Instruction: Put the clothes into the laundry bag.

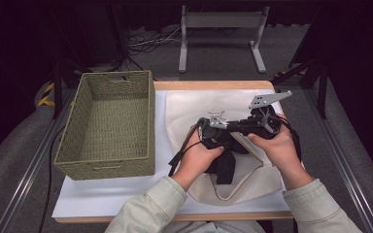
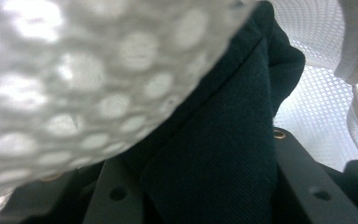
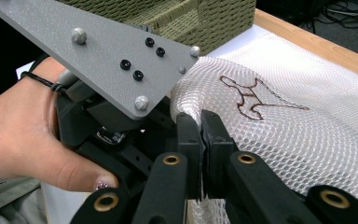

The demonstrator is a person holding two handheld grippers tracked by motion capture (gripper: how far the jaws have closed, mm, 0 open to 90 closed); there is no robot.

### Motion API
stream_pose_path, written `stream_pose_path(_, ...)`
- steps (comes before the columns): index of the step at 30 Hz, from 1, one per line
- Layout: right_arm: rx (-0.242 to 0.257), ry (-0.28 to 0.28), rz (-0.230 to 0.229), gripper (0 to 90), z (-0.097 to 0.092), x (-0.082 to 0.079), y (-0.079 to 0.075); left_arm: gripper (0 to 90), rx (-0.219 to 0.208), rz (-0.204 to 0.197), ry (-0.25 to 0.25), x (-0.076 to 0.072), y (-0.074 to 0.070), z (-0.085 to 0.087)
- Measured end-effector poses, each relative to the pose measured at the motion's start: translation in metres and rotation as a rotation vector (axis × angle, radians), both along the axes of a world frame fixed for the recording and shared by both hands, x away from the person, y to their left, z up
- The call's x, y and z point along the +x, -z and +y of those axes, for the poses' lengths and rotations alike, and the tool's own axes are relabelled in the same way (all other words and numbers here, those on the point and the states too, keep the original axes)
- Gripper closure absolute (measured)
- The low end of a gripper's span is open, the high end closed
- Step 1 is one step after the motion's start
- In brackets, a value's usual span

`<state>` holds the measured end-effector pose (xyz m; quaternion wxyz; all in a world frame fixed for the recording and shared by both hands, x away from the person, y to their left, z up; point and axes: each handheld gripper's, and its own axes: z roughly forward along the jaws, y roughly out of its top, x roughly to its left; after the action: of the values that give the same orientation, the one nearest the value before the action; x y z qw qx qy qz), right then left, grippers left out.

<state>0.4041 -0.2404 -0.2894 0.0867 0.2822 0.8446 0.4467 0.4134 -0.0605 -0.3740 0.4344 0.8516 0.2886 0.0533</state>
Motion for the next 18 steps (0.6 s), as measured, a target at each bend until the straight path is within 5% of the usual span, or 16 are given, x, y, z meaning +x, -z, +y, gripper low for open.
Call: stream_pose_path(18, -0.011, 0.005, 0.018, 88.2, -0.0014, 0.0028, 0.0069, 68.6, -0.026, -0.011, -0.057, 0.0081, 0.0078, 0.0)
